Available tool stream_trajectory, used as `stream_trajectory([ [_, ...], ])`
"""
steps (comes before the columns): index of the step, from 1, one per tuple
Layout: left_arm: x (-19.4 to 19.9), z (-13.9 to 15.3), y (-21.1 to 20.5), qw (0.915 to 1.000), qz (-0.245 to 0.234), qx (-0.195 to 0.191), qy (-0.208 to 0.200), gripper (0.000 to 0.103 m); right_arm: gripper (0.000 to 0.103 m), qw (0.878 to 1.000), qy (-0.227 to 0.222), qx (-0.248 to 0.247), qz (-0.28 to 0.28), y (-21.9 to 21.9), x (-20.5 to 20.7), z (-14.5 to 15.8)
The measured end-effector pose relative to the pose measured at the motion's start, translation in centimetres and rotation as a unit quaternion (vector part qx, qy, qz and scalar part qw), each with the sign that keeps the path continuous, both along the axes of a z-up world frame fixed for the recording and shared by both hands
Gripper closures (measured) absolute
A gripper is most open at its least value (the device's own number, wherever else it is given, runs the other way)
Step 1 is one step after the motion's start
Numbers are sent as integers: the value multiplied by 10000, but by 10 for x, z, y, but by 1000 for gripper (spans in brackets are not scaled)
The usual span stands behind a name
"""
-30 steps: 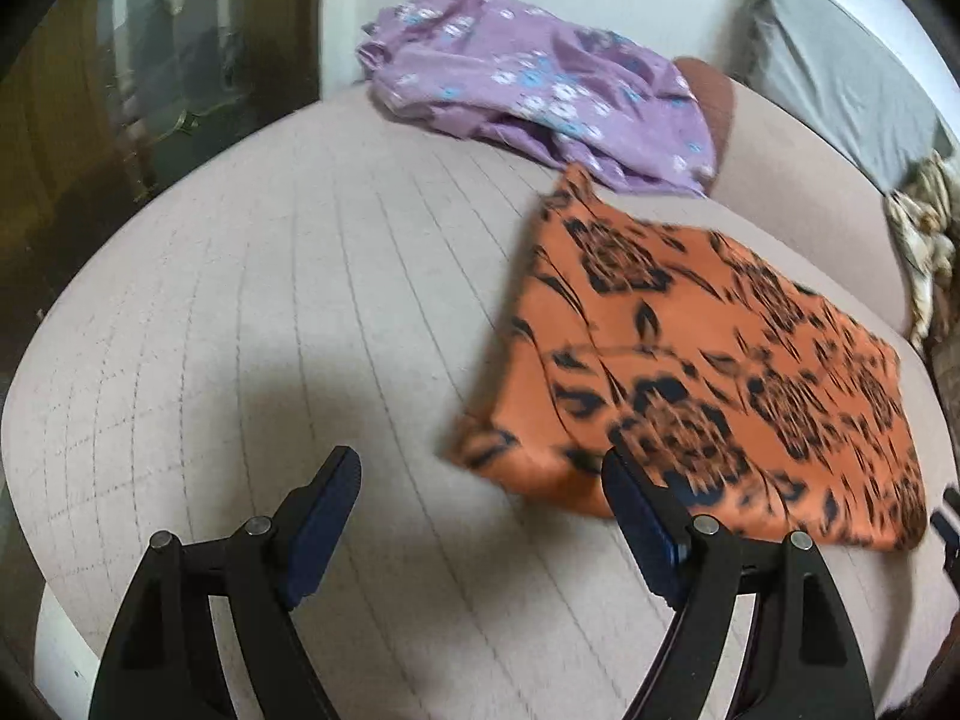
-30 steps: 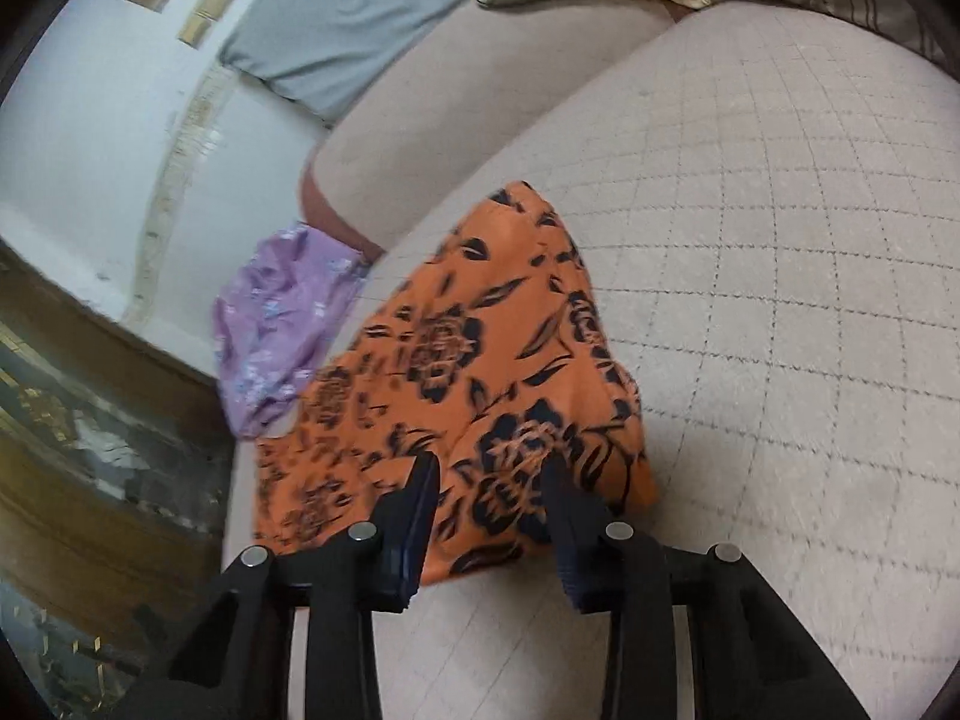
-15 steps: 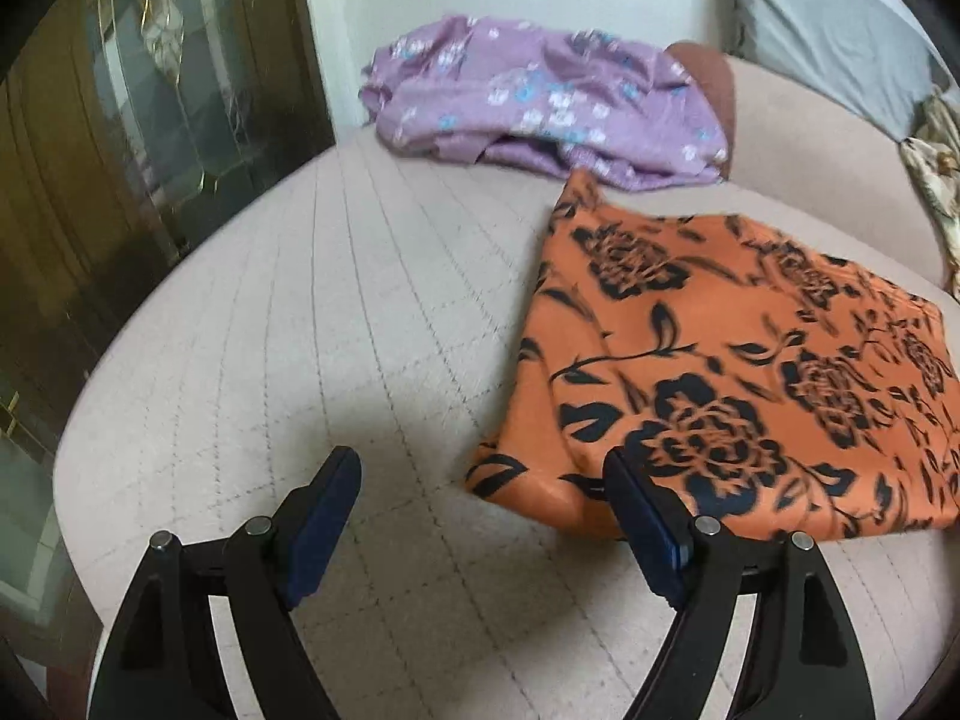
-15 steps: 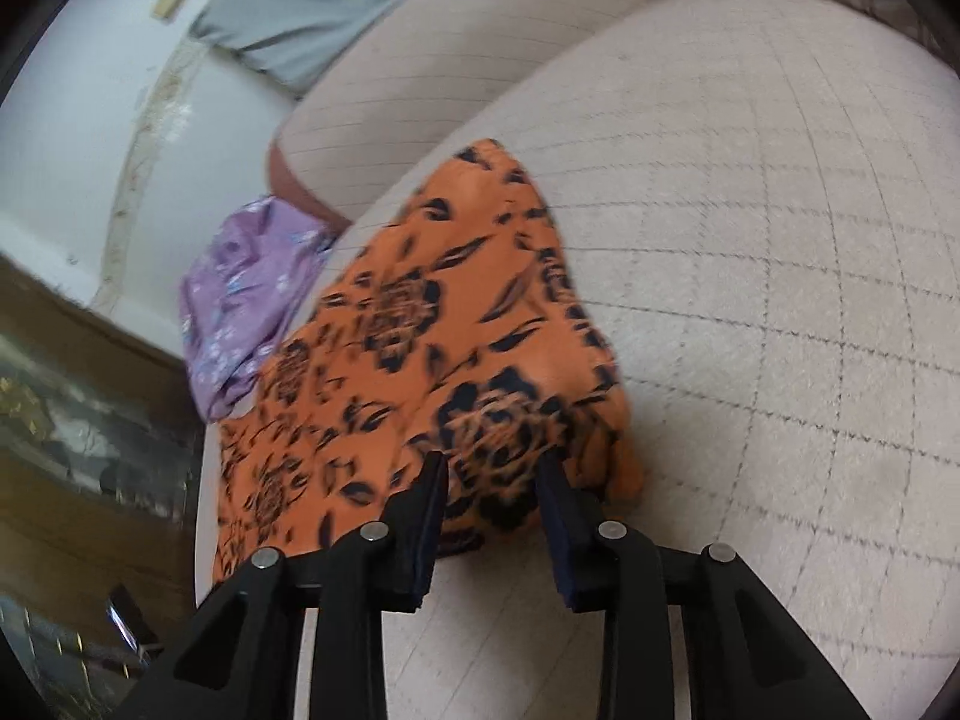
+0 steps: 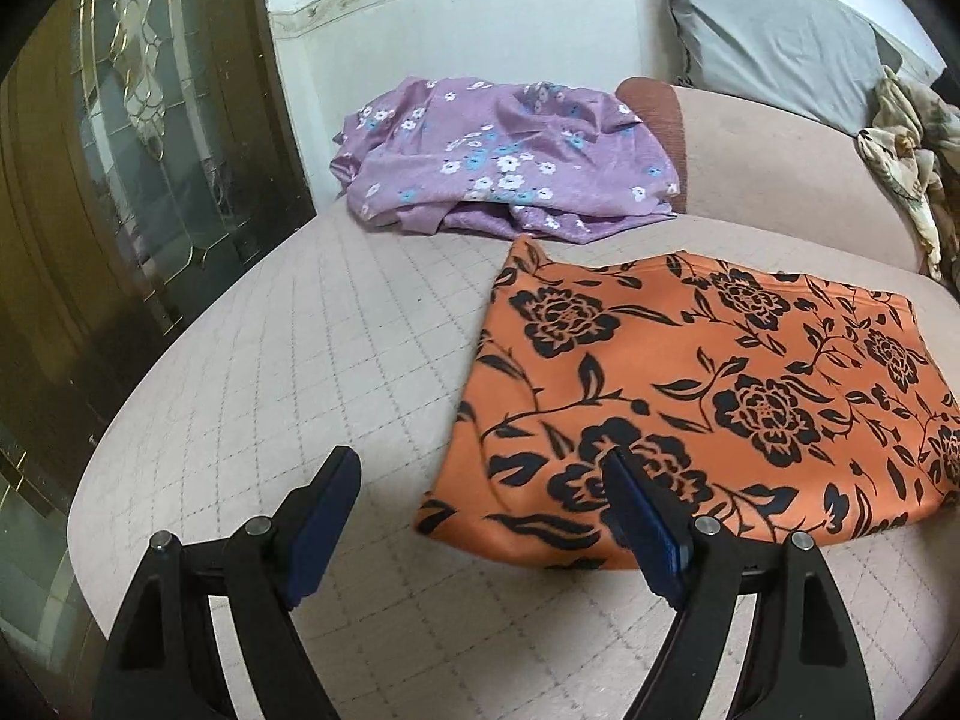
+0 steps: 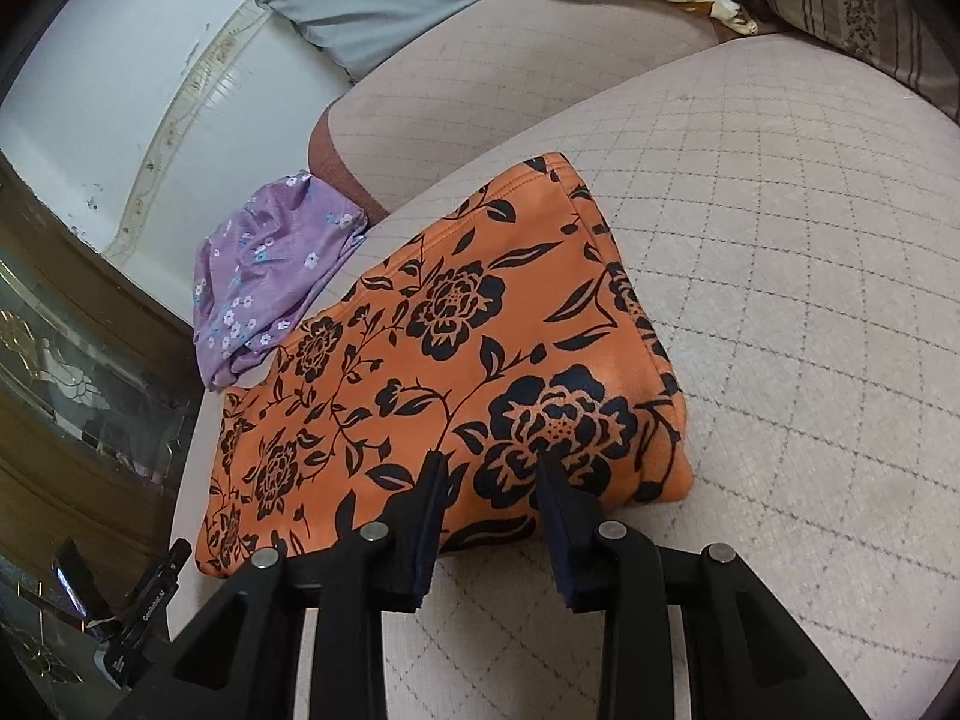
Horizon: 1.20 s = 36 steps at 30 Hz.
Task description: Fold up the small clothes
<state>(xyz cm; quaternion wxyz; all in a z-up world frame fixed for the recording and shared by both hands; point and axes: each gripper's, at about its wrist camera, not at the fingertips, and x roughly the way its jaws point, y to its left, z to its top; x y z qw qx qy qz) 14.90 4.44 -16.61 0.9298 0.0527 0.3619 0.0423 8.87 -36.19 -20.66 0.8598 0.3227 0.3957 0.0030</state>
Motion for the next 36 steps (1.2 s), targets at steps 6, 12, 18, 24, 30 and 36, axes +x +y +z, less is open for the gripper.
stream_trajectory([
  [6, 12, -10, -10, 9999, -39, 93, 135, 19, 69, 9995, 245, -47, 180, 12, 20, -14],
  [12, 20, -21, -16, 9994, -1, 149, 300, 19, 67, 9979, 499, -271, 324, 21, 31, -29],
  [18, 18, -26, -17, 9990, 22, 225, 383, 19, 67, 9987, 427, -22, 282, 15, 26, -26],
  [24, 9, -25, -13, 9989, 35, 258, 398, 19, 43, 9992, 156, 287, 227, 8, 9, -16],
  [30, -4, -27, -6, 9968, -199, -183, 756, 19, 43, 9979, 138, 623, 112, -5, -16, -13],
  [36, -5, -40, 16, 9686, -476, -1927, 1499, 11, 42, 9869, 230, 1594, -35, -24, -35, -27],
])
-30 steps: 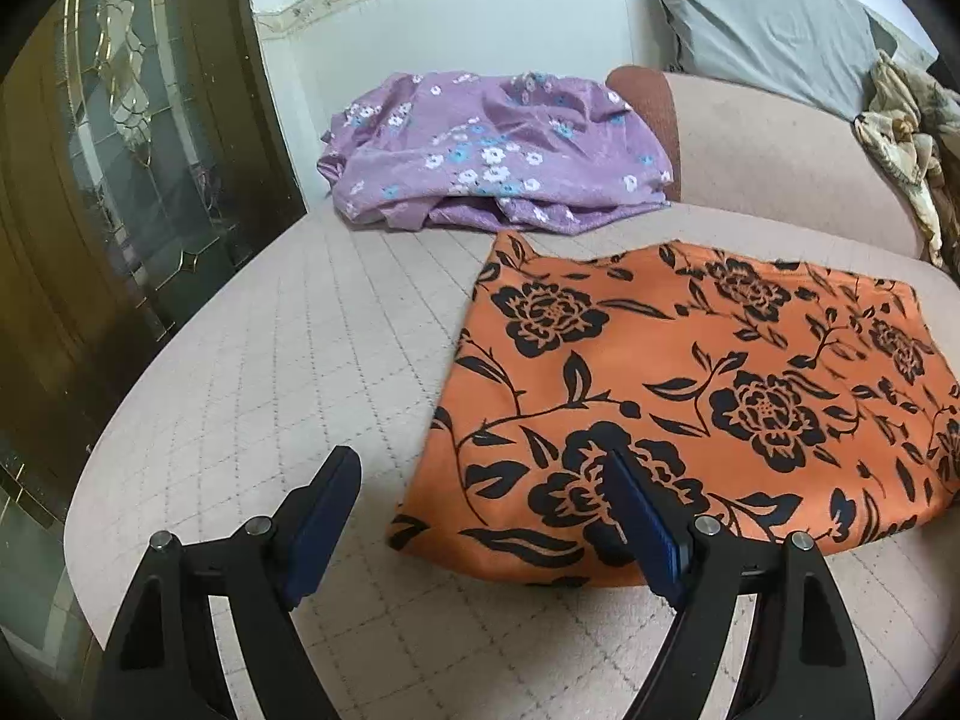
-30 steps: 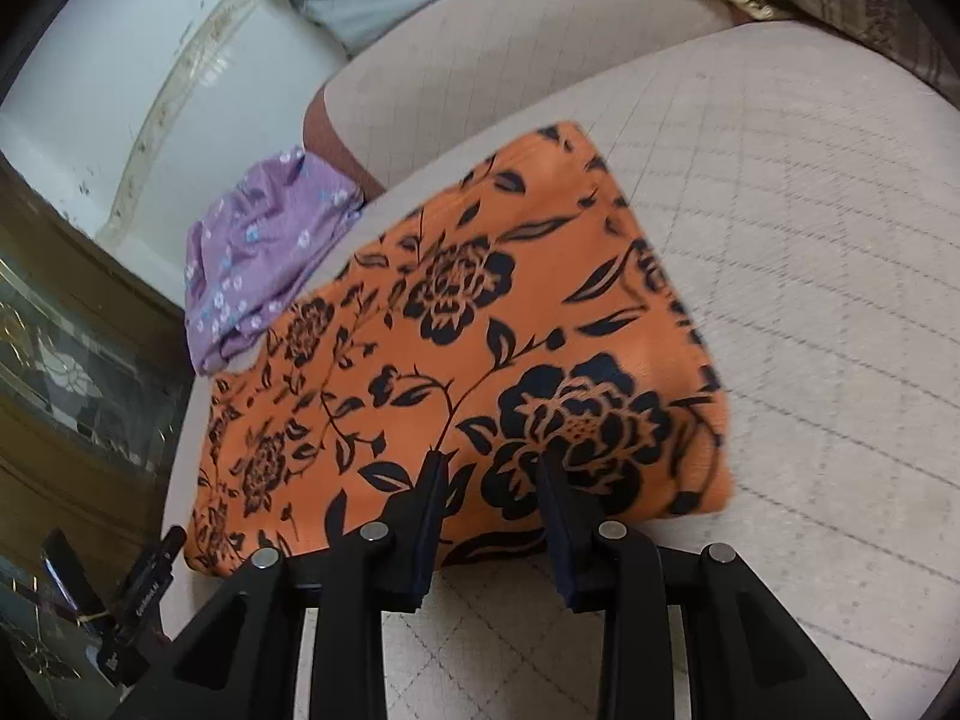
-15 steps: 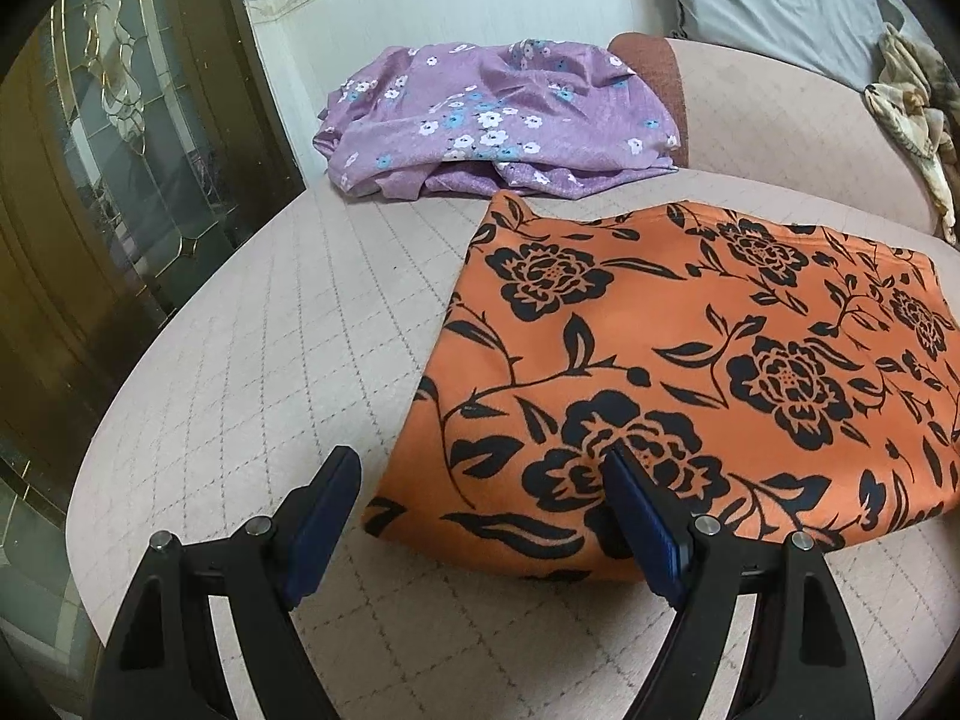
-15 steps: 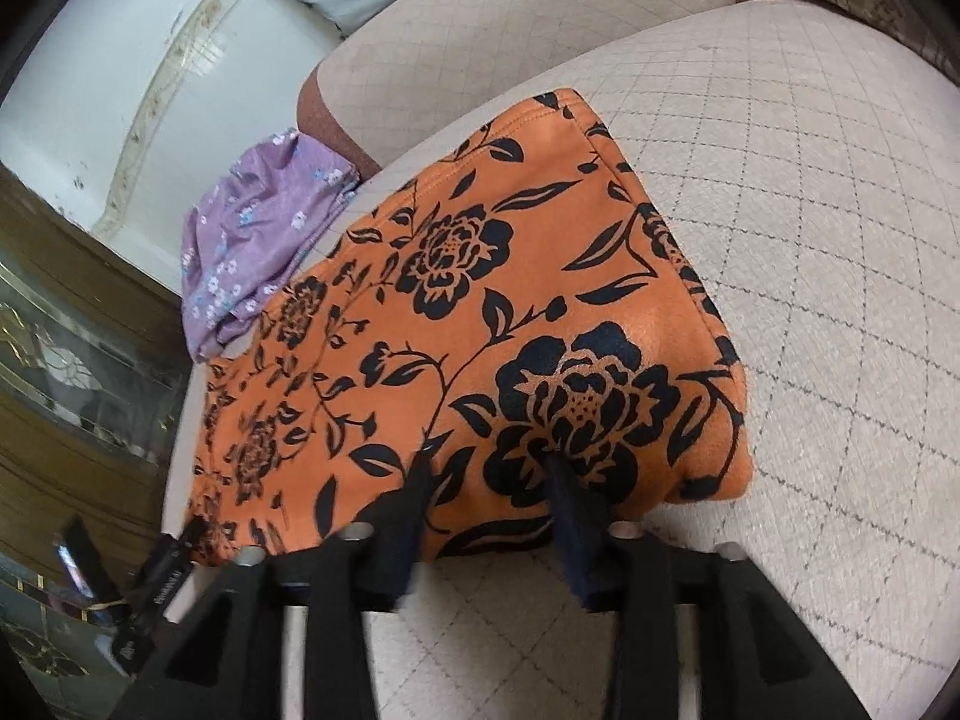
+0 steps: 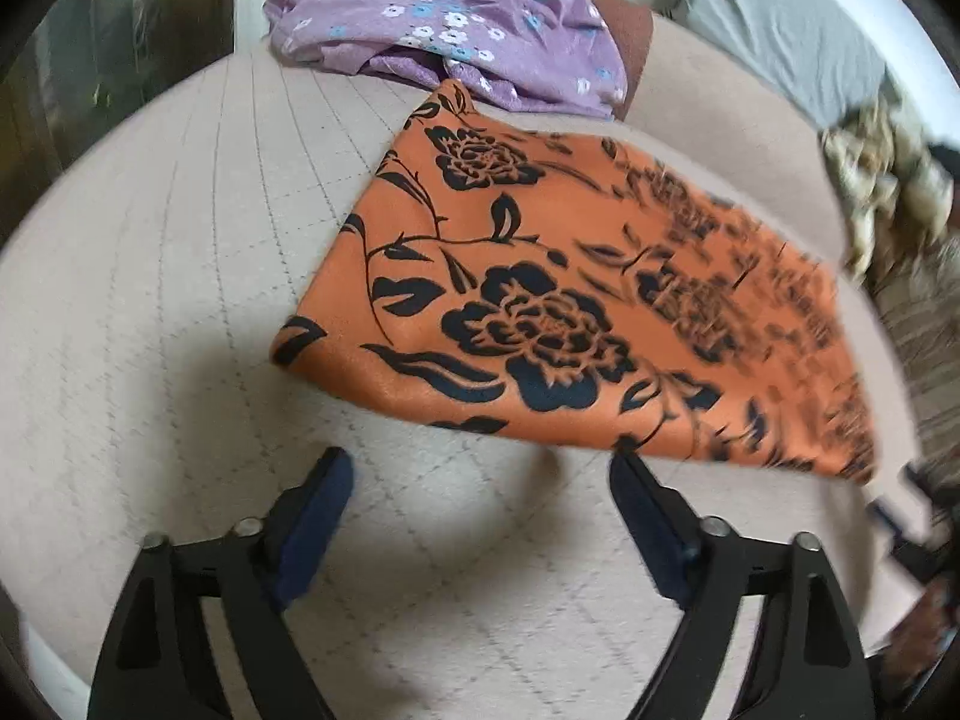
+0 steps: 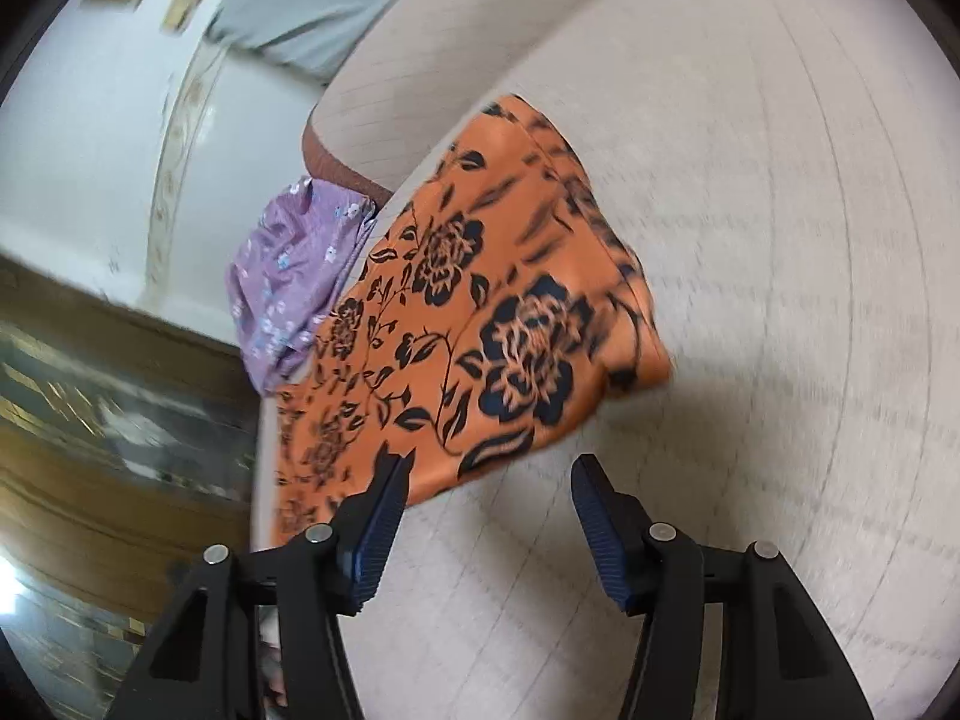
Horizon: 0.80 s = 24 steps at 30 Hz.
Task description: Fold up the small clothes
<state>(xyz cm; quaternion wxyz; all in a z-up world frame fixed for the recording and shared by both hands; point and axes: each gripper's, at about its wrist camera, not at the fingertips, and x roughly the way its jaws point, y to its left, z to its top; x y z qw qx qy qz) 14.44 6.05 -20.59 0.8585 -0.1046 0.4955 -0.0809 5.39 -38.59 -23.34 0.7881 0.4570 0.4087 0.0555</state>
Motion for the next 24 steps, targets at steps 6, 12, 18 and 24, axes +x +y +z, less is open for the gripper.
stream_trajectory([
  [6, 24, -4, 15, 9950, 463, -880, 95, 5, 39, 9969, 292, 674, -287, -6, 10, -29],
  [12, 40, -8, 29, 9823, 1037, -1555, -107, 4, 39, 9942, 209, 731, -756, -13, 42, -39],
  [18, 54, -11, 35, 9692, 1443, -1946, -448, 7, 39, 9947, -167, 375, -945, -8, 63, -34],
  [24, 61, -18, 34, 9752, 1529, -1566, -334, 75, 80, 9950, -156, -194, -964, 3, 77, -35],
])
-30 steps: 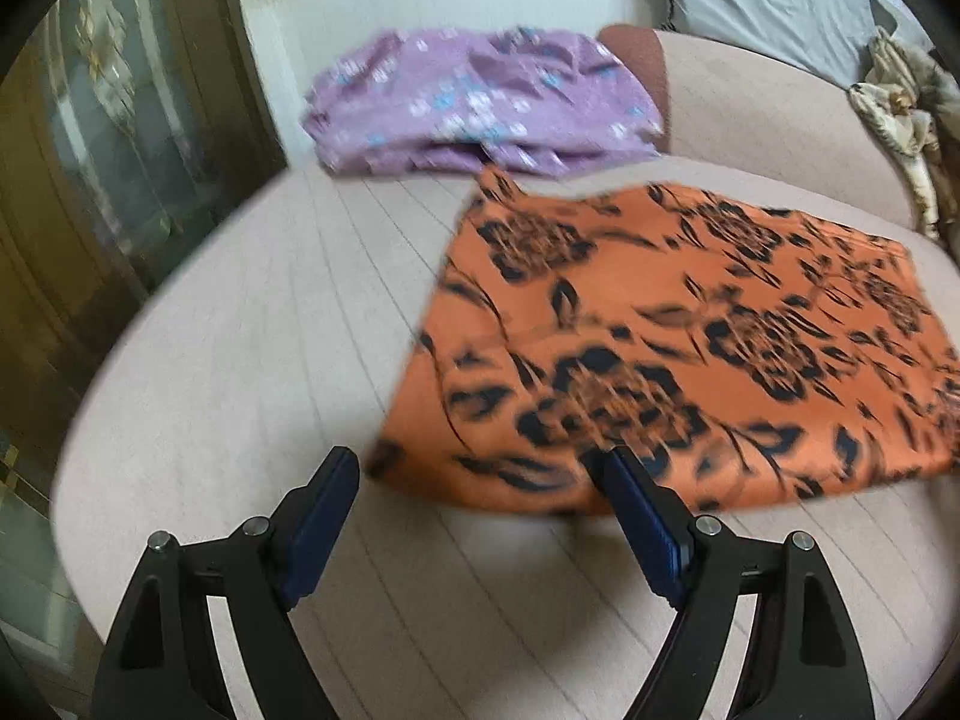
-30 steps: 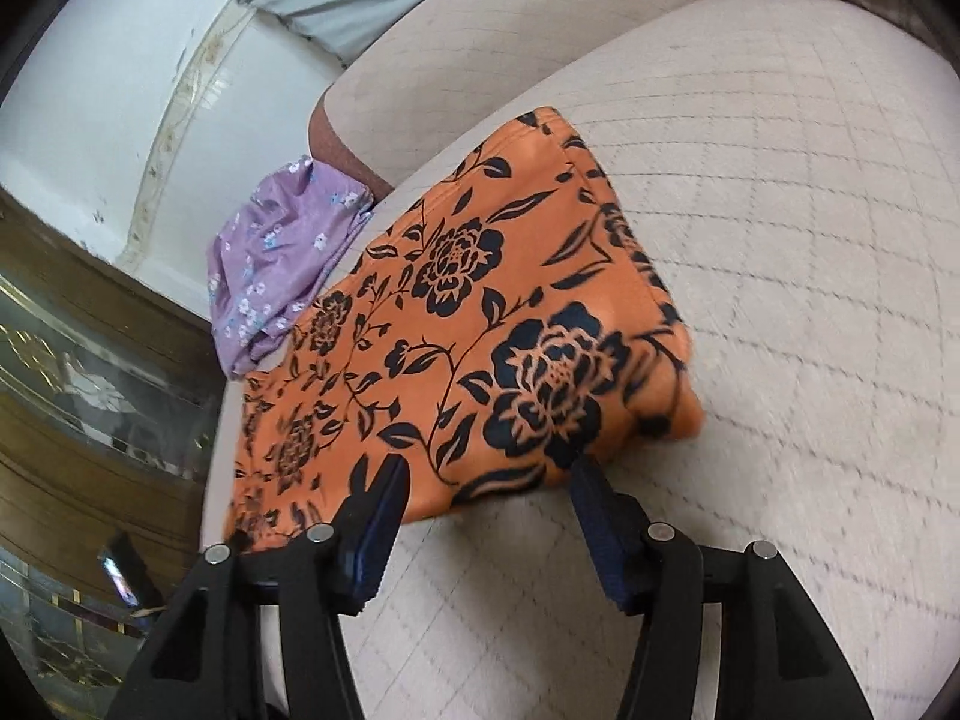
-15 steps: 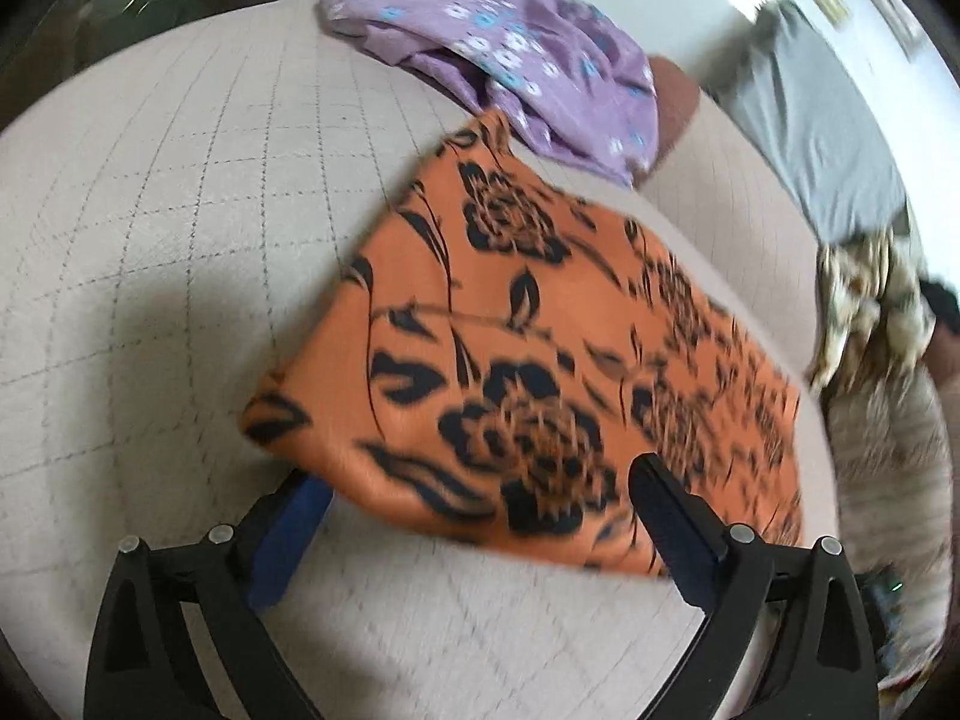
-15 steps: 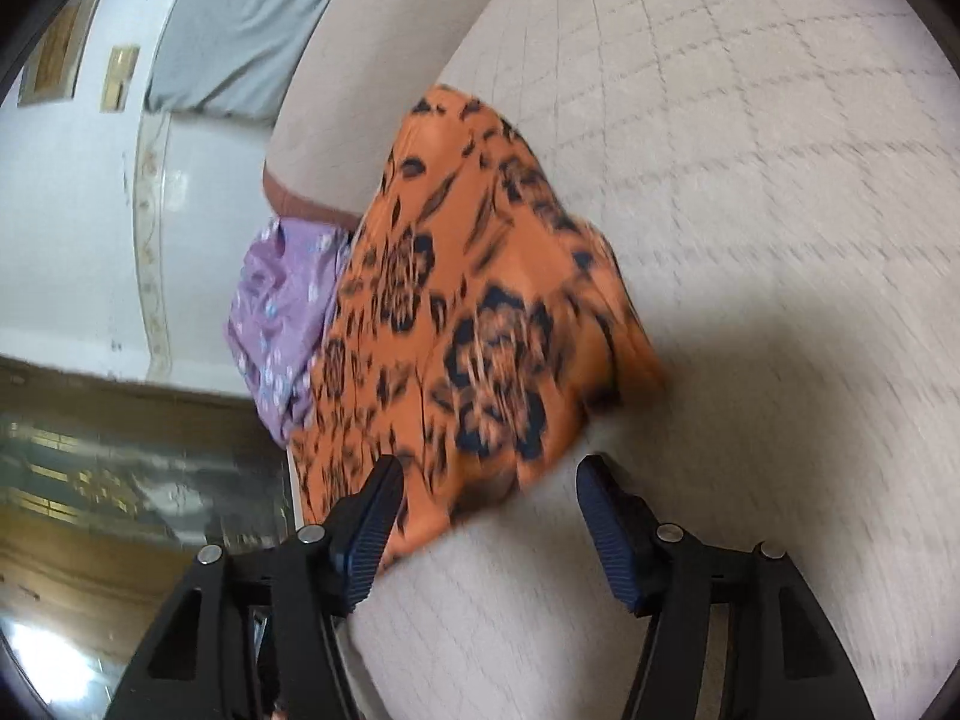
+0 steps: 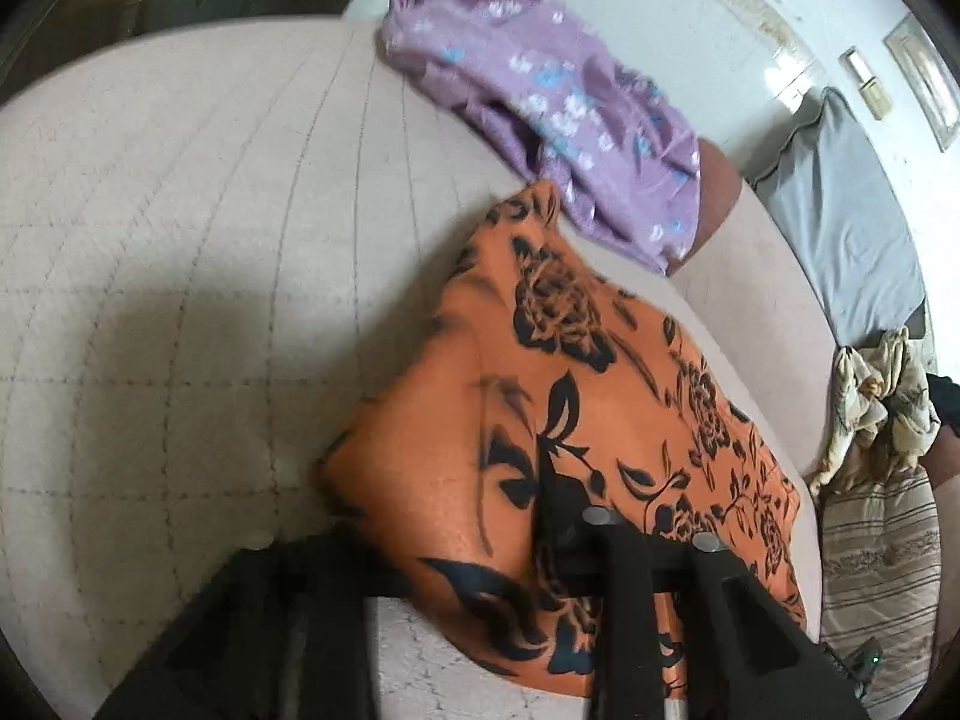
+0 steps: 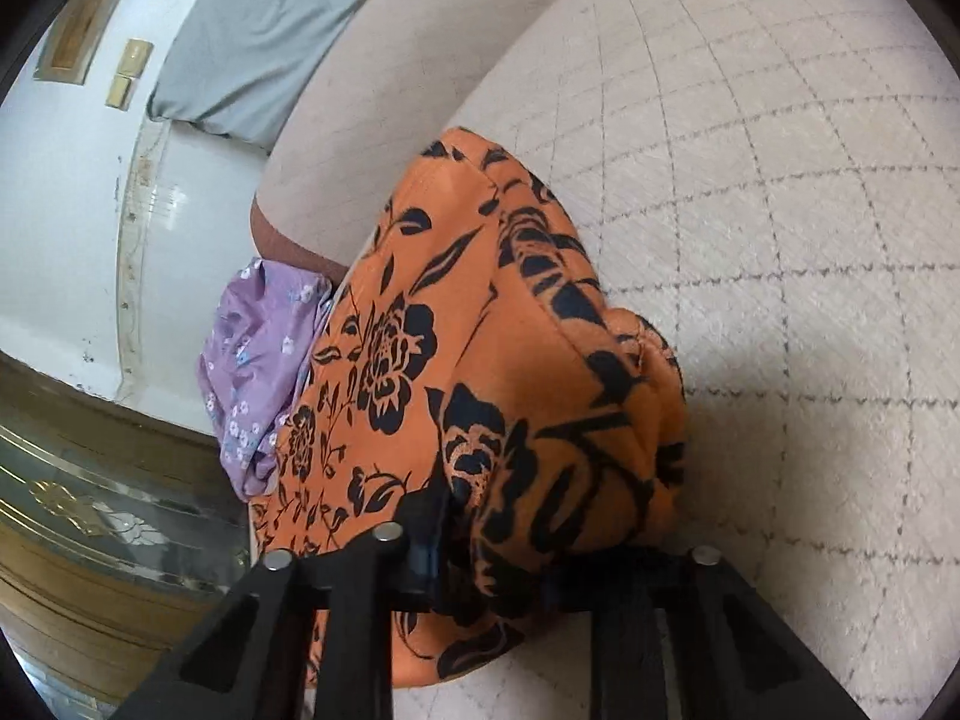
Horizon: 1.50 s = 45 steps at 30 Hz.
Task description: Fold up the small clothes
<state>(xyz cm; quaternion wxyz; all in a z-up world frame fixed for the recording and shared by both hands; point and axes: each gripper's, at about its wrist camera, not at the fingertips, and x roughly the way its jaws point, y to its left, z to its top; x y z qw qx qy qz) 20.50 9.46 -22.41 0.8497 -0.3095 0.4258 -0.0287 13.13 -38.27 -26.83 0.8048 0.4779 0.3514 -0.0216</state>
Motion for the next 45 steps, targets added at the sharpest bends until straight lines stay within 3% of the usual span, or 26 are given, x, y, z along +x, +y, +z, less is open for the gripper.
stream_trajectory([
  [2, -2, 0, 4, 9998, 24, -216, -36, 79, 85, 9991, -72, -415, 50, 7, 1, 9],
  [11, -32, 36, 6, 9972, -347, -420, -520, 83, 95, 9820, -706, -1736, -216, 19, -36, 62],
  [14, -41, 39, 6, 9977, -399, -230, -505, 83, 95, 9796, -713, -1868, -189, 19, -51, 68],
  [17, -33, 23, 14, 9989, -288, -338, -160, 81, 95, 9870, -439, -1543, 24, 13, -50, 54],
  [19, -30, 11, 18, 9991, -138, -389, 119, 74, 94, 9910, -259, -1306, 101, 7, -46, 40],
  [21, -30, 1, 23, 9980, 28, -584, 255, 70, 91, 9962, -77, -869, 32, 2, -44, 25],
  [23, -30, 1, 22, 9974, 63, -699, 183, 59, 87, 9979, -23, -643, 5, -3, -44, 19],
  [24, -28, 3, 19, 9972, -56, -734, 110, 46, 85, 9984, -4, -565, -36, -5, -44, 17],
  [25, -31, 4, 17, 9973, -126, -723, 59, 37, 75, 9990, -34, -437, -63, -7, -44, 15],
  [26, -30, 6, 13, 9977, -194, -652, 14, 34, 54, 9996, -69, -274, -99, -10, -42, 11],
  [27, -29, 8, 7, 9984, -260, -504, -29, 30, 44, 9997, -151, -55, -175, -12, -42, 7],
  [28, -28, 9, 3, 9987, -280, -417, -55, 28, 38, 9993, -256, 17, -273, -13, -41, 7],
  [30, -24, 10, -4, 9993, -282, -193, -134, 28, 37, 9982, -386, -85, -447, -12, -38, 10],
  [33, -19, 9, -7, 9994, -248, -100, -241, 29, 43, 9977, -377, -403, -383, -6, -21, 8],
  [34, -19, 8, -6, 9993, -239, -86, -263, 38, 68, 9970, -333, -593, -356, -4, -16, 9],
  [35, -18, 8, -5, 9994, -222, -48, -271, 51, 82, 9969, -164, -730, -251, -2, -9, 6],
  [36, -16, 6, -5, 9995, -250, -24, -213, 77, 84, 9969, -111, -734, -259, -1, -6, 3],
  [39, -16, 5, -2, 9994, -228, -161, -204, 80, 87, 9905, -240, -1330, -243, 9, -5, 18],
  [41, -18, 11, -4, 9992, -275, -41, -301, 81, 88, 9780, -349, -2052, -153, 24, -5, 33],
  [45, -27, 28, -8, 9969, -489, 105, -608, 82, 89, 9718, -475, -2303, -203, 29, -20, 45],
])
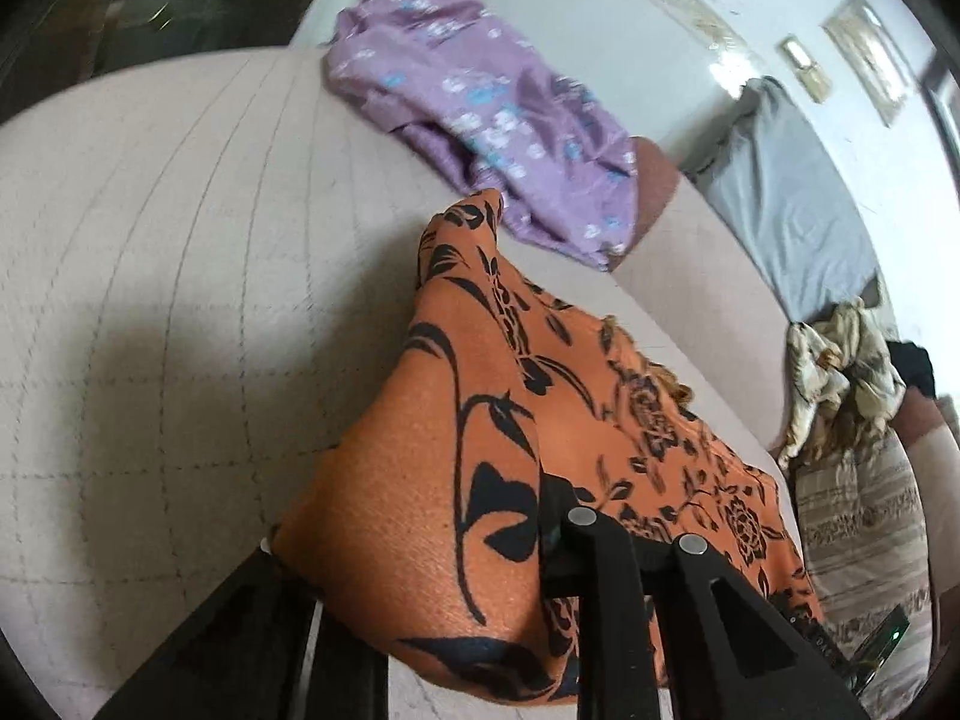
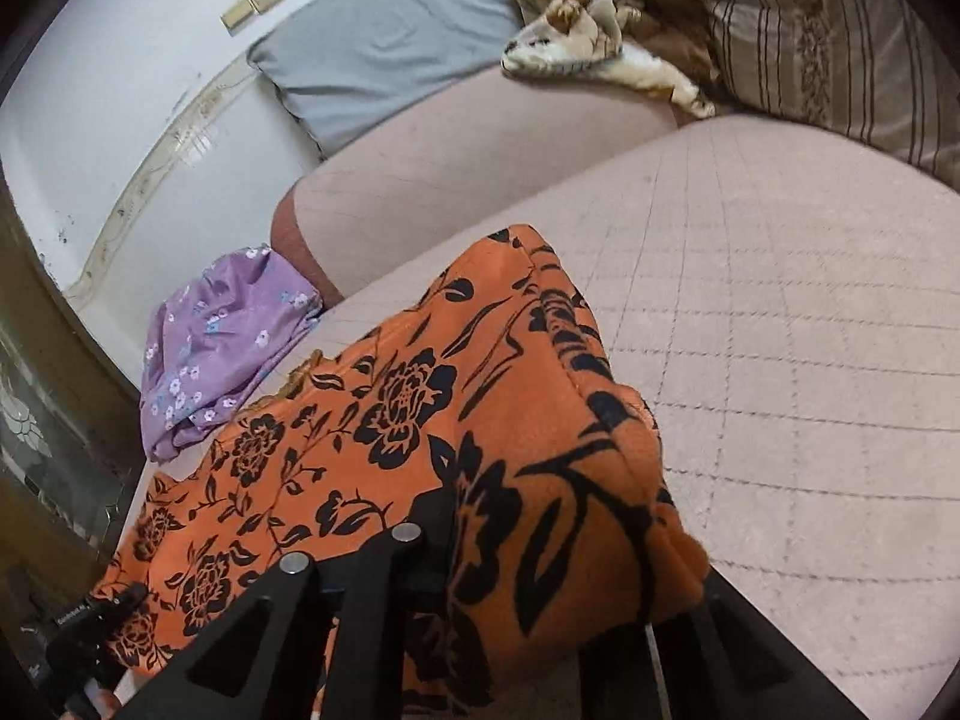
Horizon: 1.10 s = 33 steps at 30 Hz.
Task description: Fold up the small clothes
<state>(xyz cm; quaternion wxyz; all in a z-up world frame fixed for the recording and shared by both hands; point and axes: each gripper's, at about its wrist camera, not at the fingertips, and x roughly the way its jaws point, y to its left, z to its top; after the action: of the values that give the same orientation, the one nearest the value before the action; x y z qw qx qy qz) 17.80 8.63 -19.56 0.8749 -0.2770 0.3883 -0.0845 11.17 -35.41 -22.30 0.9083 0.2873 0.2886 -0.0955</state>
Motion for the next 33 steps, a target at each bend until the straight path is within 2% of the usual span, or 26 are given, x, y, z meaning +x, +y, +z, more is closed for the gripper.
stream_trajectory([
  [2, -5, 6, -1, 9999, -100, 61, -83, 83, 93, 9996, -64, -276, -26, 3, -12, 9],
  [7, -26, 21, -3, 9983, -383, 382, -221, 83, 93, 9960, -129, -872, 128, 16, -38, 28],
  [9, -38, 28, -3, 9968, -472, 566, -322, 83, 93, 9957, -184, -900, 133, 19, -51, 31],
  [11, -48, 29, 0, 9963, -543, 580, -333, 83, 93, 9962, -213, -838, 132, 20, -66, 33],
  [16, -74, 25, 9, 9961, -643, 588, -147, 83, 93, 9976, -123, -654, 163, 20, -100, 31],
  [19, -76, 16, 12, 9954, -646, 701, 43, 82, 93, 9988, 148, -450, 152, 15, -110, 18],
  [23, -65, -1, 26, 9957, -480, 517, 594, 73, 89, 9949, 935, 351, 160, -3, -101, -18],
  [25, -67, -3, 40, 9962, -348, 269, 747, 69, 85, 9934, 956, 618, 144, -11, -104, -18],
  [27, -71, 5, 56, 9970, -194, 209, 718, 65, 82, 9910, 922, 966, 132, -24, -112, -14],
  [29, -79, 21, 67, 9970, 43, 607, 476, 59, 78, 9890, 831, 1222, 9, -36, -124, -12],
  [31, -88, 39, 80, 9939, 339, 1037, 173, 47, 77, 9866, 781, 1407, -270, -54, -140, -7],
  [33, -95, 59, 88, 9905, 534, 1263, -140, 45, 76, 9873, 600, 1193, -857, -72, -155, 5],
])
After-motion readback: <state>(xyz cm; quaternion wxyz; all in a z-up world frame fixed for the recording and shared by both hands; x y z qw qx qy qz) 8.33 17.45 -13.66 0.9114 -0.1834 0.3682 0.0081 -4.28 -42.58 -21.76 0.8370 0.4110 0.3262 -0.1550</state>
